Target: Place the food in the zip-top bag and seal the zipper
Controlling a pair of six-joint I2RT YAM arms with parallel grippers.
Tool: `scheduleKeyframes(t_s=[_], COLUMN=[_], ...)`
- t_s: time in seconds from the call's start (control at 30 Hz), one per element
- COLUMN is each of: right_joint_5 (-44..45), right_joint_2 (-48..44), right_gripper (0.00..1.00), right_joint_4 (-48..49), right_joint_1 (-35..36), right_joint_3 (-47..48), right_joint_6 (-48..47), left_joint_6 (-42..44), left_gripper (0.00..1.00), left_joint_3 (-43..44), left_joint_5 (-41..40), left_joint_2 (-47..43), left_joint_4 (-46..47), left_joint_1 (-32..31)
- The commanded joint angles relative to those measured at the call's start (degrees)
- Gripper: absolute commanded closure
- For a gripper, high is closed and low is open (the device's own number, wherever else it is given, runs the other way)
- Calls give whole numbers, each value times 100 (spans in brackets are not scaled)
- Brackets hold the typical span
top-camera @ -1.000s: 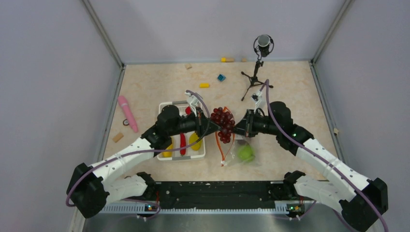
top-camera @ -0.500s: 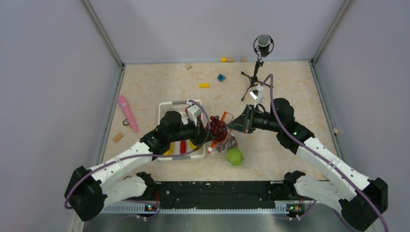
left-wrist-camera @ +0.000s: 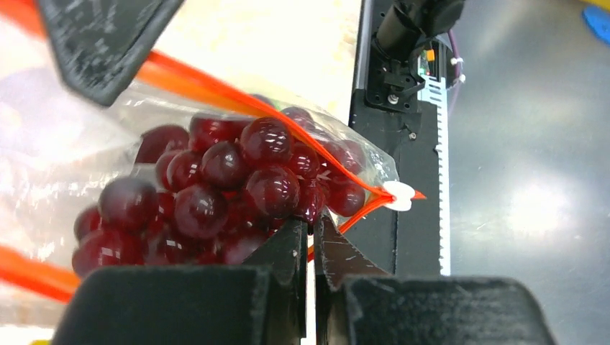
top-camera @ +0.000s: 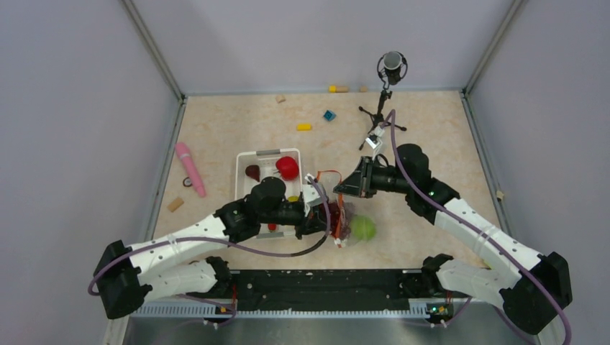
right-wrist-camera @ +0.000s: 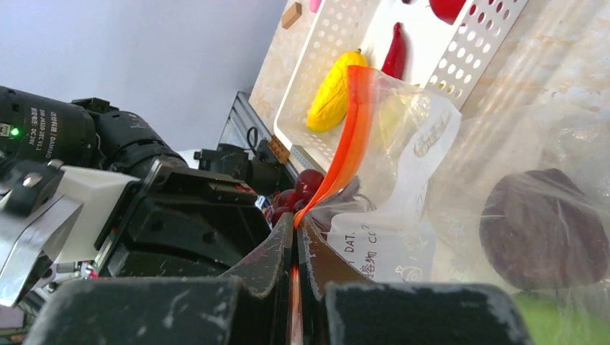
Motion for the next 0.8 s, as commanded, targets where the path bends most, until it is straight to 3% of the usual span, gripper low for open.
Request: scheduleKeyframes(t_s=[0.0, 0.3, 0.5, 0.53, 0.6, 0.67, 0.77], right_joint_5=[-293, -1351, -1225, -1151, -840, -468, 124], right_joint_2=[6, -53, -174, -211, -285, -343, -396], right_gripper=[100, 100, 100, 100, 100, 100, 100], right_joint_4=[366, 580, 194, 138, -82, -392, -854], right_joint_1=[-112, -112, -109, -113, -113, -112, -114], right_joint_3=[92, 7, -1, 9, 78, 194, 361], right_joint_6=[-100, -258, -448, -476, -542, -649, -799], left_joint_6=[1244, 2572, 2118, 1905, 1479, 1071, 541], left_gripper=[100, 100, 97, 85, 43, 13, 2], left_joint_3=[366, 1240, 1484, 1467, 1367, 1237, 1053], left_joint_5=[264, 411, -516, -761, -1169, -1464, -2062], left_joint_2=[-114, 847, 1147, 1158, 1105, 957, 613], left_joint_4=[153, -746, -724, -678, -543, -408, -302], left_joint_1=[-264, -270, -269, -272, -273, -273, -274])
